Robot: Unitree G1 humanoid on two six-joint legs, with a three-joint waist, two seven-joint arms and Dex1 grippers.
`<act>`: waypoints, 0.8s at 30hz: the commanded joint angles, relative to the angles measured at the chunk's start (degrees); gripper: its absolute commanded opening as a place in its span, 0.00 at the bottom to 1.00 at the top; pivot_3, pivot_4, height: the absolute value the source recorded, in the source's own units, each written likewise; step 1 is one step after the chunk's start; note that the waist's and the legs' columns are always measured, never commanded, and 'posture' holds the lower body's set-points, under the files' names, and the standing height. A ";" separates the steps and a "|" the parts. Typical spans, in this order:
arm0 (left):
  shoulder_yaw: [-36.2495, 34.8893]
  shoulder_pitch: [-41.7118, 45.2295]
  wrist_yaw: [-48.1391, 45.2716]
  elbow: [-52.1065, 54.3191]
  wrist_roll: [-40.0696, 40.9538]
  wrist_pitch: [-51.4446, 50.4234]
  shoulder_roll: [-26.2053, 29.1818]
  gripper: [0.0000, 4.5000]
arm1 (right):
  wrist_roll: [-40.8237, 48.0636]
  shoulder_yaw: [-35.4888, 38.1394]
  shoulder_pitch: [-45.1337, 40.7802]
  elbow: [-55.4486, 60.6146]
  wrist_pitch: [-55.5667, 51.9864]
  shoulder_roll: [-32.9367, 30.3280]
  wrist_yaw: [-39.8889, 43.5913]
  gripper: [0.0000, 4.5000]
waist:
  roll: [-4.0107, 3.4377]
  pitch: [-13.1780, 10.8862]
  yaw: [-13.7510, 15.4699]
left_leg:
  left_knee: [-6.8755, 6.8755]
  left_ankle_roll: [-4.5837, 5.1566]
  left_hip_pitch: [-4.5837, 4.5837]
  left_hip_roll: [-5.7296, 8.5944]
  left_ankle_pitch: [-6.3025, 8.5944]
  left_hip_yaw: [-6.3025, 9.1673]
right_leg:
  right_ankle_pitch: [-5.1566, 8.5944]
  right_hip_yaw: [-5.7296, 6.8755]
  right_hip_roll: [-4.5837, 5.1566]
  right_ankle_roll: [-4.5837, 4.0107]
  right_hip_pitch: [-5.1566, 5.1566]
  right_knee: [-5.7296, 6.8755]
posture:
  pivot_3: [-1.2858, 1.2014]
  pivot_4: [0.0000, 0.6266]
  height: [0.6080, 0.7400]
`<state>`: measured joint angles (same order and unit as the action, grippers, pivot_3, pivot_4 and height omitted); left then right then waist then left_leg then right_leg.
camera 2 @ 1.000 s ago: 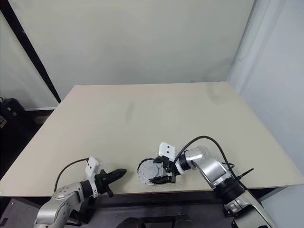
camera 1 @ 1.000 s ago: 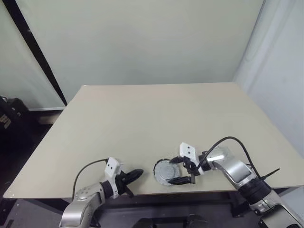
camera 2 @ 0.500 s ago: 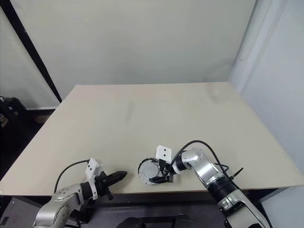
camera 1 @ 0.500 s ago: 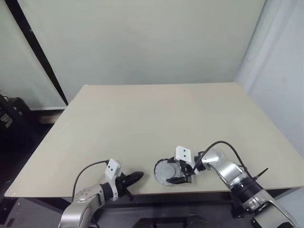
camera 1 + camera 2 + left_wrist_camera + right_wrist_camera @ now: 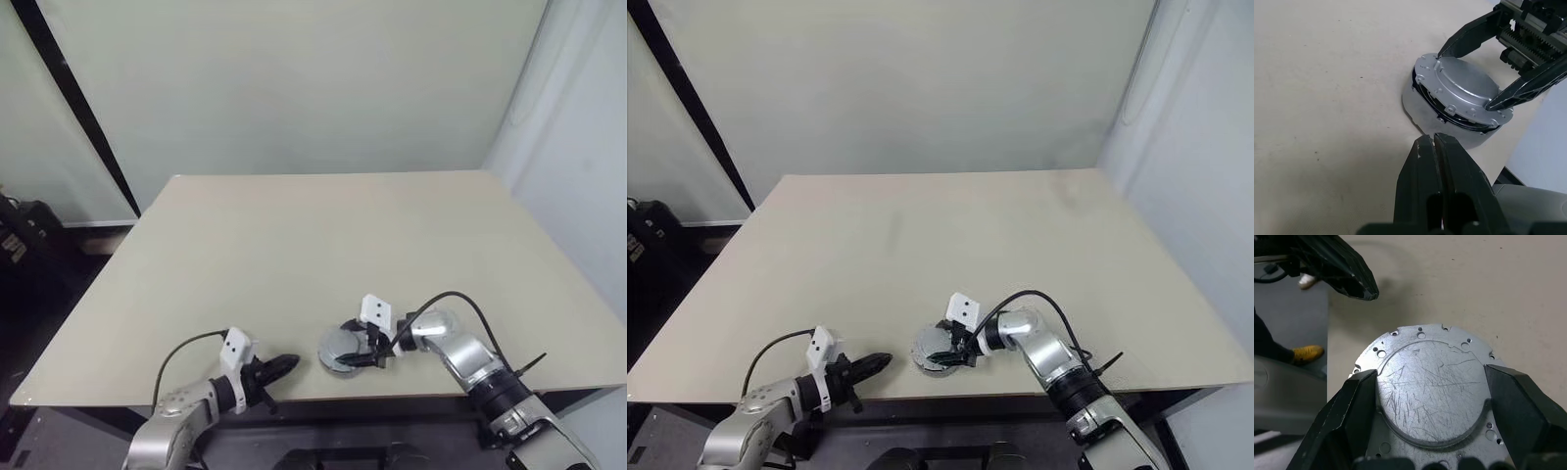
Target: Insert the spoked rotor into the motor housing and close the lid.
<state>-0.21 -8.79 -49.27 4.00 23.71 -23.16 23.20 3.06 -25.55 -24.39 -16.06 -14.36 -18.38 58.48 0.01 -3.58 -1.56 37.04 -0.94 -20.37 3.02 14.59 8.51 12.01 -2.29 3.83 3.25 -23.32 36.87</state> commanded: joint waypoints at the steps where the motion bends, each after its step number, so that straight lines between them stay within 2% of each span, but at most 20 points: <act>1: 0.45 0.72 -0.58 1.54 0.82 0.71 -0.09 0.00 | -0.65 1.07 -0.32 2.86 0.08 -0.28 -1.25 0.72 | 0.00 0.00 0.01 | 0.00 0.00 0.01 0.00 0.00 0.00 | 0.00 0.00 0.00 0.00 0.00 0.00 | 0.52 0.00 1.00; 24: 1.36 0.87 -0.33 1.86 0.98 0.57 -0.62 0.00 | -5.20 -1.82 2.52 6.09 -5.45 -0.60 -5.03 0.72 | -0.03 0.04 0.02 | 0.06 0.00 0.09 0.00 0.00 -0.01 | 0.00 0.00 0.00 0.00 0.10 0.01 | 0.52 0.00 1.00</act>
<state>1.08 -8.75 -49.27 4.00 23.71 -23.14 22.67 -0.72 -26.78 -21.98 -10.37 -18.46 -18.35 53.92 -0.02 -3.55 -1.54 37.11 -0.94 -20.28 3.02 14.58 8.50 12.02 -2.29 3.83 3.25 -23.22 36.87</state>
